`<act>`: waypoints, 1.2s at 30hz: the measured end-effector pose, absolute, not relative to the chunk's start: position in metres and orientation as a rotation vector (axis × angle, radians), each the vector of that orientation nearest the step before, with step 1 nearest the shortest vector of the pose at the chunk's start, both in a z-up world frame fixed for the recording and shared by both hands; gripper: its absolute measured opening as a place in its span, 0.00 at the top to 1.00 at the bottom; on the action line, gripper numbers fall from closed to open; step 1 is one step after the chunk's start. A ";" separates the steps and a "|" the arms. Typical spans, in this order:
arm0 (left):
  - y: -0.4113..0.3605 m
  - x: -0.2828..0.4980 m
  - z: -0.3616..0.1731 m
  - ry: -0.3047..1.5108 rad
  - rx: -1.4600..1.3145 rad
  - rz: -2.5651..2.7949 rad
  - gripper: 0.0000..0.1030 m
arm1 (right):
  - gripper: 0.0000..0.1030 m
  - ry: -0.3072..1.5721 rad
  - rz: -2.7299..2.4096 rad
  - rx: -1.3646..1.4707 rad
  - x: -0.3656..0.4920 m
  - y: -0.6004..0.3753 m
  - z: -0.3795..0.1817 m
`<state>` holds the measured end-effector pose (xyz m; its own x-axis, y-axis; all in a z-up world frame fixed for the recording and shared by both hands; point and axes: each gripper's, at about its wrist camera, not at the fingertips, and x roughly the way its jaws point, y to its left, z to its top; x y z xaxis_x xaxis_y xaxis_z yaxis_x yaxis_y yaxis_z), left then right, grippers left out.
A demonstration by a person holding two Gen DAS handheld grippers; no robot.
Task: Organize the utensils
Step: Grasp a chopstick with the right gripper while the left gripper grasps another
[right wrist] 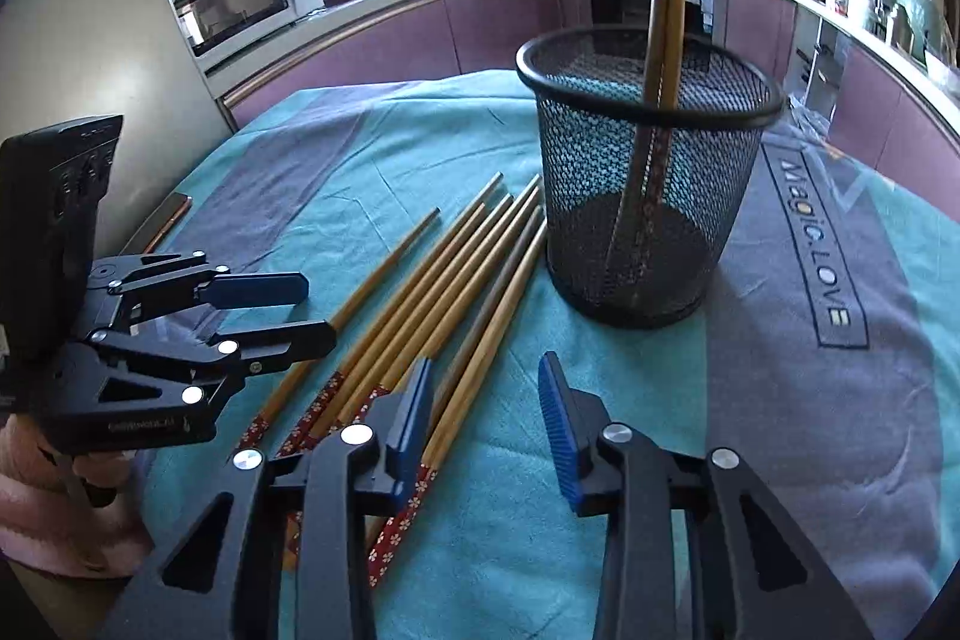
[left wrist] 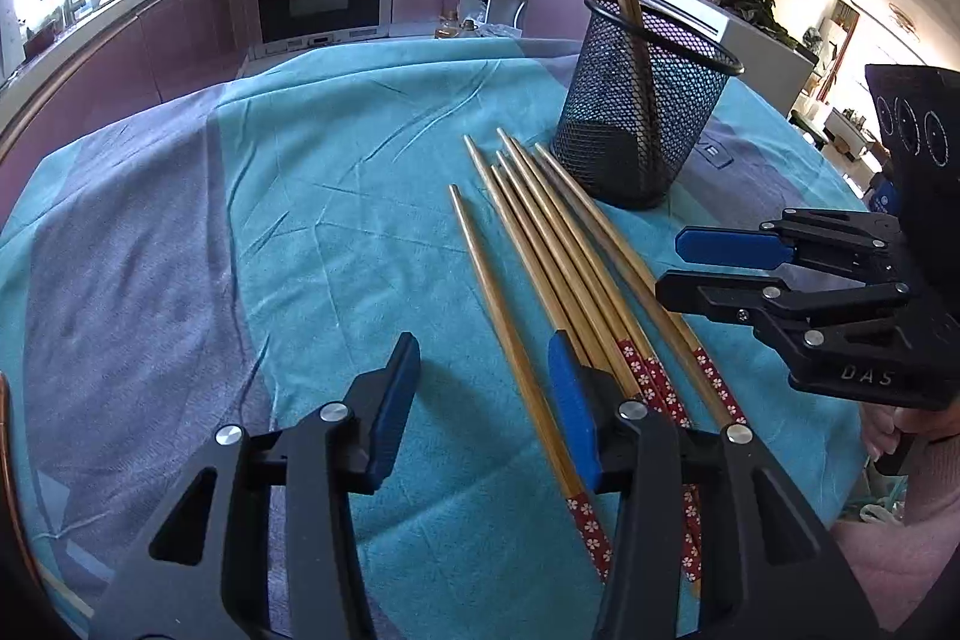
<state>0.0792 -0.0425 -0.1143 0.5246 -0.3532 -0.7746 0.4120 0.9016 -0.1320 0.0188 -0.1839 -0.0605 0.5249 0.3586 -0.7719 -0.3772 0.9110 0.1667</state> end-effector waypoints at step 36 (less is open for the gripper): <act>-0.044 0.105 -0.115 0.930 -0.001 -0.417 0.92 | 0.94 0.933 0.373 0.052 0.036 -0.191 -0.071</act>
